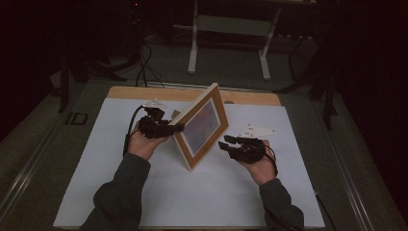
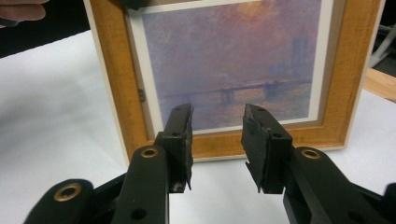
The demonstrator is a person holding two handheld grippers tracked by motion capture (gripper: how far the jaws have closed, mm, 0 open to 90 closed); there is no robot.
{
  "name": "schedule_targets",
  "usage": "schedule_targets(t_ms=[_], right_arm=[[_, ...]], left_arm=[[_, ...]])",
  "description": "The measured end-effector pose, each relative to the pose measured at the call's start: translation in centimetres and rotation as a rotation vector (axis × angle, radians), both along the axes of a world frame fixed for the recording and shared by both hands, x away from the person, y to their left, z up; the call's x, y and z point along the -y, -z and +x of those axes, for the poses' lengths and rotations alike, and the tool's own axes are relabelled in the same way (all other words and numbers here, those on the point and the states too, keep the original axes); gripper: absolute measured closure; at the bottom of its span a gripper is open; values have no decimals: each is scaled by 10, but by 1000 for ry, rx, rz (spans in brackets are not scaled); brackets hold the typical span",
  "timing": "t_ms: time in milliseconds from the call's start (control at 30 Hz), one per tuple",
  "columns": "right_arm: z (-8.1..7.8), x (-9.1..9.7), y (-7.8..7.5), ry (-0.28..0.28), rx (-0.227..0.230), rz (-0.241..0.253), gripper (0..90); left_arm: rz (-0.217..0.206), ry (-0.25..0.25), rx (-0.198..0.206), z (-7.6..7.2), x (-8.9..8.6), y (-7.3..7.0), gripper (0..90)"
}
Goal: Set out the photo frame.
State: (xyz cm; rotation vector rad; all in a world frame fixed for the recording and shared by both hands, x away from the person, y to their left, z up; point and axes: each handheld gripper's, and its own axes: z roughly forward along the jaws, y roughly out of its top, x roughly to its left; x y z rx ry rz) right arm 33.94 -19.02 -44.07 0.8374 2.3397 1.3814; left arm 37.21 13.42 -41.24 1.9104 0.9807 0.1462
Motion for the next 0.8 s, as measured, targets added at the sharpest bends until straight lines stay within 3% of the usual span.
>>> schedule_targets(t_ms=[300, 467, 800], right_arm=[[4, 5, -2, 17, 3, -4, 626], [8, 6, -3, 26, 6, -5, 625], [13, 8, -5, 34, 6, -12, 621]], left_arm=[[-11, 81, -1, 6, -15, 1, 716], [-56, 136, -22, 13, -22, 4, 703], [-76, 190, -28, 22, -27, 5, 698]])
